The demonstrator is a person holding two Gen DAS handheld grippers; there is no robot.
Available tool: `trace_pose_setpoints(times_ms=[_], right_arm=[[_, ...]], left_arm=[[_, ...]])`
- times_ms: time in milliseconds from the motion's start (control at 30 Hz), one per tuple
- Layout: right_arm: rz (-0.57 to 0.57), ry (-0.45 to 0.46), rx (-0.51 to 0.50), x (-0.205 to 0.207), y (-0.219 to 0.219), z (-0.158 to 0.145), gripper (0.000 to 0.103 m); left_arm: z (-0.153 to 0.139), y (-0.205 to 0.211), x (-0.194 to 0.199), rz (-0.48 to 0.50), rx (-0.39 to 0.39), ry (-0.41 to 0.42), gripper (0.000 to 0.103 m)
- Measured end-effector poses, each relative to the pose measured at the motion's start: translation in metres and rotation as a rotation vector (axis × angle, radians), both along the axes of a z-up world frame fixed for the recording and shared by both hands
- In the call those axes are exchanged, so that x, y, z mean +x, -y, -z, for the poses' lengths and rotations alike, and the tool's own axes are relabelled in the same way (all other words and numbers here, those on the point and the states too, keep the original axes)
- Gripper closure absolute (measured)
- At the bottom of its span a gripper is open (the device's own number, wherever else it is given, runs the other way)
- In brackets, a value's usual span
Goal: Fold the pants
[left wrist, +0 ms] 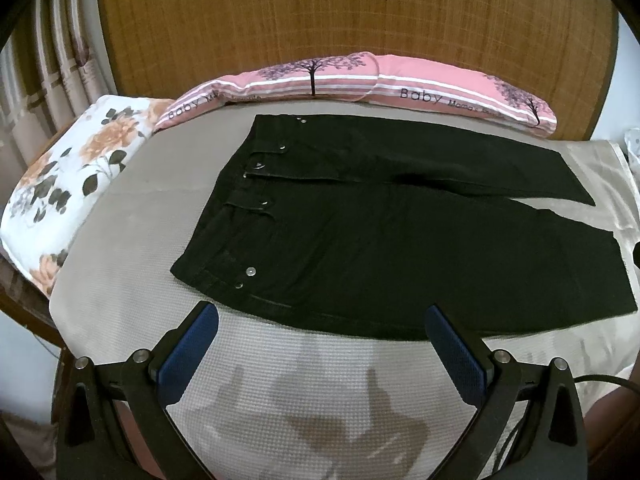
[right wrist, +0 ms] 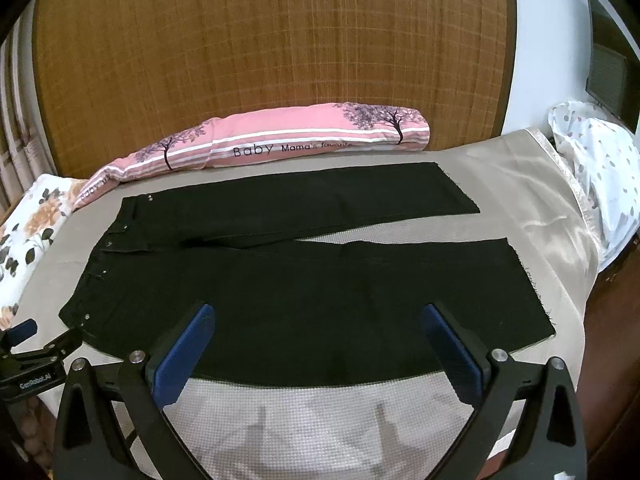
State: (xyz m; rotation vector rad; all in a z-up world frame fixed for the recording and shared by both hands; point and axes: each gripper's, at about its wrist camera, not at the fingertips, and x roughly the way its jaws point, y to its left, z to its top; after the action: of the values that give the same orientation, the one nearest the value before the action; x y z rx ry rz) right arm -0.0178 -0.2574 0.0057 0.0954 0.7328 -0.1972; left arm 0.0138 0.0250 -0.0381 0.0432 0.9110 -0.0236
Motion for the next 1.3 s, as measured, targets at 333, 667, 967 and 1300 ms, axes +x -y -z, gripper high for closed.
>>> trace_pose_setpoints(times_ms=[333, 667, 967, 1300], right_arm=[[-0.001, -0.003, 0.002, 0.0002, -0.0008, -0.0002, 0.001], [-0.003, 0.001, 0.006, -0.0008, -0.0007, 0.0013, 0.001], [-0.003, 0.000, 0.008, -0.0016, -0.0007, 0.0014, 0.001], [0.000, 0.002, 0.003, -0.0024, -0.0013, 0.0039, 0.001]], left_arm=[[0.0008, -0.0013, 0.0002, -0.002, 0.008, -0.004, 0.001], [0.0000, 0.0019, 0.0007, -0.004, 0.010, -0.006, 0.001], [0.0004, 0.0048, 0.0005, -0.007, 0.016, -0.008, 0.001], [0.0015, 0.0073, 0.0006, -0.008, 0.018, -0.012, 0.001]])
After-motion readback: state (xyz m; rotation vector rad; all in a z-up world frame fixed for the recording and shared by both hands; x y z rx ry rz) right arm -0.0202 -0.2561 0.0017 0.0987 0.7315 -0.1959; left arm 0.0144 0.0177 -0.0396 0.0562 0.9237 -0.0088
